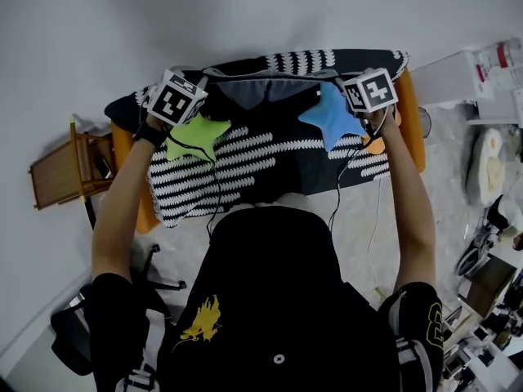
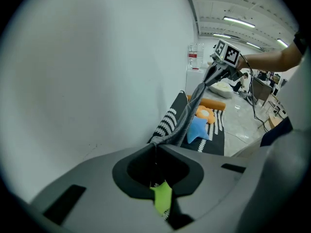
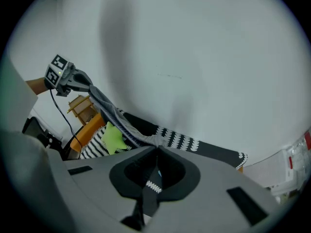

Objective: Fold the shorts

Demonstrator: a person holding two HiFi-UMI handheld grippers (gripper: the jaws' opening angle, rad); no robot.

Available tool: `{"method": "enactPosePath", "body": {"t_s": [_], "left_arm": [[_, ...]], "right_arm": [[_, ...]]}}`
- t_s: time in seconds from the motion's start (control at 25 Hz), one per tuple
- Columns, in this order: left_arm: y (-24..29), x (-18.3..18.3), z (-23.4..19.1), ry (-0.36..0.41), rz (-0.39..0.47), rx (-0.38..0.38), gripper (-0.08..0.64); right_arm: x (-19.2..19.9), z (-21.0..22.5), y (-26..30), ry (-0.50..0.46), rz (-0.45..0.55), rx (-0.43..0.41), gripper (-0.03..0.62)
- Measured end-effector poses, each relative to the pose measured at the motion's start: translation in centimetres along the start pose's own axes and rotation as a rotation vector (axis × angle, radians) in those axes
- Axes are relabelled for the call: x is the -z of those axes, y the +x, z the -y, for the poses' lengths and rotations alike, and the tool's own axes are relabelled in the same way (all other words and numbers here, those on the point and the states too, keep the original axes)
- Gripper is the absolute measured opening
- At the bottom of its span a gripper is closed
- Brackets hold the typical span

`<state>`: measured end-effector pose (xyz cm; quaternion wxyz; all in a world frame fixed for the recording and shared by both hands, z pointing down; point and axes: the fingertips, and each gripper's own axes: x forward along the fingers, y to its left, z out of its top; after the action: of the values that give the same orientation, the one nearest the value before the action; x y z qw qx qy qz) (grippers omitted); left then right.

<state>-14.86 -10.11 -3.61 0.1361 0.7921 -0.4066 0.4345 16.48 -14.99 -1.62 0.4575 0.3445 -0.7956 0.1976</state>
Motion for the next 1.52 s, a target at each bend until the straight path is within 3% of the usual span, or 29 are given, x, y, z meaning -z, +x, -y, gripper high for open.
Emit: {"method": "enactPosePath", "body": {"t_s": [0.12, 0.28, 0.48, 0.68, 0.92, 1.32, 1.52], "left_arm": [[1.0, 2.7, 1.8, 0.035, 0.001, -0.022, 0.023], [4.2, 9.9, 7.6, 0.017, -0.029, -0.015, 0.023], [10.4, 21.2, 18.1, -0.032, -0.164, 0.029, 0.025], [14.9, 33.5, 27.3, -0.144, -0.288, 0.078, 0.025], [19.5, 43.7, 35.6, -0.155, -0.371, 0.147, 0.026], [24.7, 51.5, 41.9, -0.24, -0.438, 0.235, 0.026], [27.5, 54.9, 45.0, -0.236, -0.482, 0.289, 0.026]], "right_arm": [[3.2, -1.9, 1.0, 0.03, 0.016, -0.046, 0.026], [11.9, -5.7, 5.3, 0.048, -0.052, -0.101, 0.026], [24.7, -9.1, 12.1, 0.051, -0.149, -0.146, 0.026], [37.6, -15.3, 18.2, 0.01, -0.273, -0.211, 0.026], [50.1, -20.8, 21.8, -0.019, -0.383, -0.219, 0.028], [58.9, -22.9, 27.7, 0.194, -0.509, -0.132, 0.028], [64.3, -24.2, 30.6, 0.225, -0.567, -0.144, 0.029]]}}
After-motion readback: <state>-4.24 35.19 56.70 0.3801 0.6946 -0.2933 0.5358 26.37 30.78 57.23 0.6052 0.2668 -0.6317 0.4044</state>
